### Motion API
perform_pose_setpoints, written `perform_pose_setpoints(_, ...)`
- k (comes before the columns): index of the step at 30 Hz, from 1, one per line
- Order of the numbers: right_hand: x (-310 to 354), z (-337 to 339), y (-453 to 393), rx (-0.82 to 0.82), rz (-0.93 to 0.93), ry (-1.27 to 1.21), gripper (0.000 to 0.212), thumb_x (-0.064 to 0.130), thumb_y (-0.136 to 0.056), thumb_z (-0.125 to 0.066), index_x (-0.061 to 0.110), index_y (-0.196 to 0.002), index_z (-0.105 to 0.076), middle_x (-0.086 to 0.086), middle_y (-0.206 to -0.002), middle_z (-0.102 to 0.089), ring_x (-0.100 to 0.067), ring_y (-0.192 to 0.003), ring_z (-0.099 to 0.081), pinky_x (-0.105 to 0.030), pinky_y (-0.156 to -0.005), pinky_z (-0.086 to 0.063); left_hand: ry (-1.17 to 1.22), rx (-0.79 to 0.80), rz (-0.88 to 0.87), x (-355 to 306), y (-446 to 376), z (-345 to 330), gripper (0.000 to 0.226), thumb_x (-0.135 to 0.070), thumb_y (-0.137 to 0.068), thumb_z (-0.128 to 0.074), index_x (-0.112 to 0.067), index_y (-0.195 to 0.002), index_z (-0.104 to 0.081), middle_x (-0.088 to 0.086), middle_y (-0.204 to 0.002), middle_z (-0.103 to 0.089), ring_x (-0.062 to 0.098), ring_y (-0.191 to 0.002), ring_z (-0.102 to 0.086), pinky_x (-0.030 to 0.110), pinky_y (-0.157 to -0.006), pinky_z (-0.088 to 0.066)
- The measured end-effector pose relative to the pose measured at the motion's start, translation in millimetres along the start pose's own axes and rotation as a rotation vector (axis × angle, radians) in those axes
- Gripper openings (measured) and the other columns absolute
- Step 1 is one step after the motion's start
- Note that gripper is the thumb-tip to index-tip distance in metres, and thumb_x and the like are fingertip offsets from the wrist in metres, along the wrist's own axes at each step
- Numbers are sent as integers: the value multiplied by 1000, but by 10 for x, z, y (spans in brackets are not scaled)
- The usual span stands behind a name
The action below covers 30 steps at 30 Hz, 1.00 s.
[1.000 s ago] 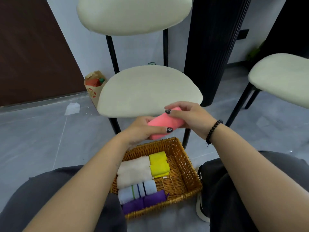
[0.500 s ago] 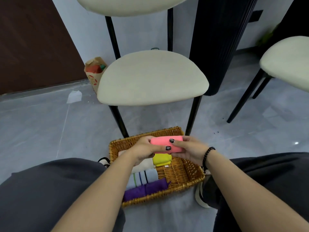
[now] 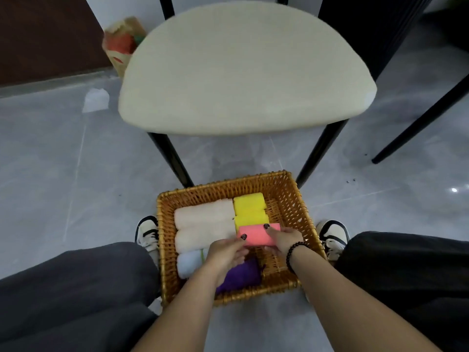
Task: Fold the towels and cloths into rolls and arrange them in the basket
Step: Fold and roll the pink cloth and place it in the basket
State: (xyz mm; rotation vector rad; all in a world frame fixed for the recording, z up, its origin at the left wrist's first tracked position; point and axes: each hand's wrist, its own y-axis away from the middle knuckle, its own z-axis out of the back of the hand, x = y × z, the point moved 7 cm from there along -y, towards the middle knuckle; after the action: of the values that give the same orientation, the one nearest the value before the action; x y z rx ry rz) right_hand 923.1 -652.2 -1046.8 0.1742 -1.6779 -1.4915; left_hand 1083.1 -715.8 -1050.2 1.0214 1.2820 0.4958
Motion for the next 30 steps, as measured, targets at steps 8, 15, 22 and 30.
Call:
perform_pose_setpoints(8,-289,7,-631,-122,-103,18,58,12,-80,-75,2,-131,-48,-20,-132,-48,-38,-109,-57,-33,-45,-56,-354,-250,-87,113,-465,123,30,-12,-83,-62,-8,-112,-67,6,-112,-68,20,-103,-63,28,-94,-50)
perform_pose_setpoints(15,-400,-177,-939,-31,-134,69,21,1,-90,-60,-1,-111,-57,-18,-123,-51,-36,-108,-53,-45,-85,-52,-961,-532,-554,24,-339,226,54,-9,-83,-63,-12,-135,-46,9,-144,-39,25,-134,-36,38,-110,-31)
perform_pose_setpoints(22,-429,-159,-992,-48,-140,-62,31,-3,-86,-64,-4,-115,-53,-21,-119,-47,-37,-110,-52,-44,-77,-53,-1289,-322,-413,183,-495,148,88,-48,-92,-44,-23,-152,15,2,-159,23,25,-146,19,57,-116,-2)
perform_pose_setpoints(30,-281,-132,-1046,-94,217,594,23,23,-84,-71,10,-84,-52,-6,-90,-56,-24,-79,-63,-44,-71,-58,-1598,-203,-370,259,-540,117,81,-54,-96,-35,-40,-143,30,9,-150,42,38,-138,36,71,-108,-7)
